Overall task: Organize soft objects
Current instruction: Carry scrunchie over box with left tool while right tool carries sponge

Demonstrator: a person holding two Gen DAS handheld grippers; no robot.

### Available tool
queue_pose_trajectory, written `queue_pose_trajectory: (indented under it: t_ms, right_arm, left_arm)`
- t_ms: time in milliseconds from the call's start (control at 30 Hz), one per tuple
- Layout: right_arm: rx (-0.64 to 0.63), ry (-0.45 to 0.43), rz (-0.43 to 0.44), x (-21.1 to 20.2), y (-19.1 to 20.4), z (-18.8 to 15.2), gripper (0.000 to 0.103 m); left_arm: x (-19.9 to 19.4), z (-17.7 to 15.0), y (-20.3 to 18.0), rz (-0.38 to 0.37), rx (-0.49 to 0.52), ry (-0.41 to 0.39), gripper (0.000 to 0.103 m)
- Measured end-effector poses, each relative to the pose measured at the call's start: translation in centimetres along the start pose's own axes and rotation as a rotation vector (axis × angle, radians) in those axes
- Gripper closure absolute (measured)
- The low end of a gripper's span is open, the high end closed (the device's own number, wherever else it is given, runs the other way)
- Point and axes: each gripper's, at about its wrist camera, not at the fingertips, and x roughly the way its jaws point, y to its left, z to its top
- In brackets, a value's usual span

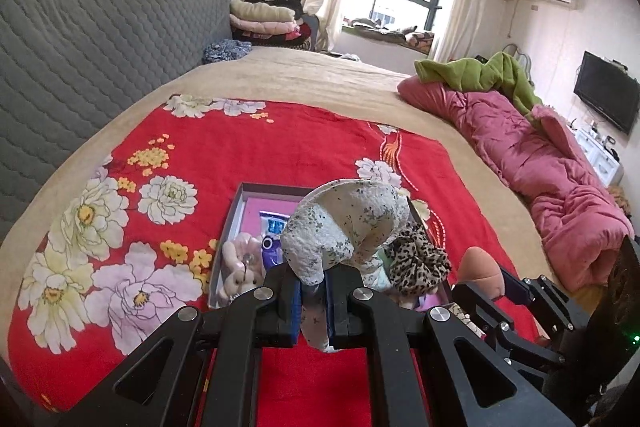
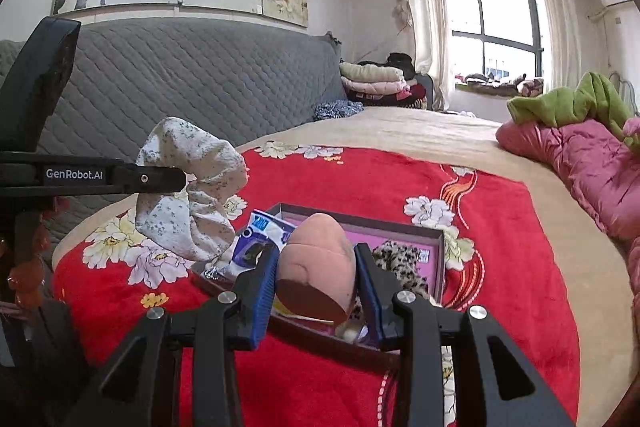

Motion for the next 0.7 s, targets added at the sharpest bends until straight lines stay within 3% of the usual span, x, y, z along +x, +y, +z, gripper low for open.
queue_pose_trajectory:
  t_ms: [700]
  right_arm:
    - [-0.004, -0.040, 0.002, 2.7, -1.8, 2.1, 0.065]
  left_arm:
    - [2.5, 1.9, -0.4, 0.006, 0.031, -0.001, 0.094]
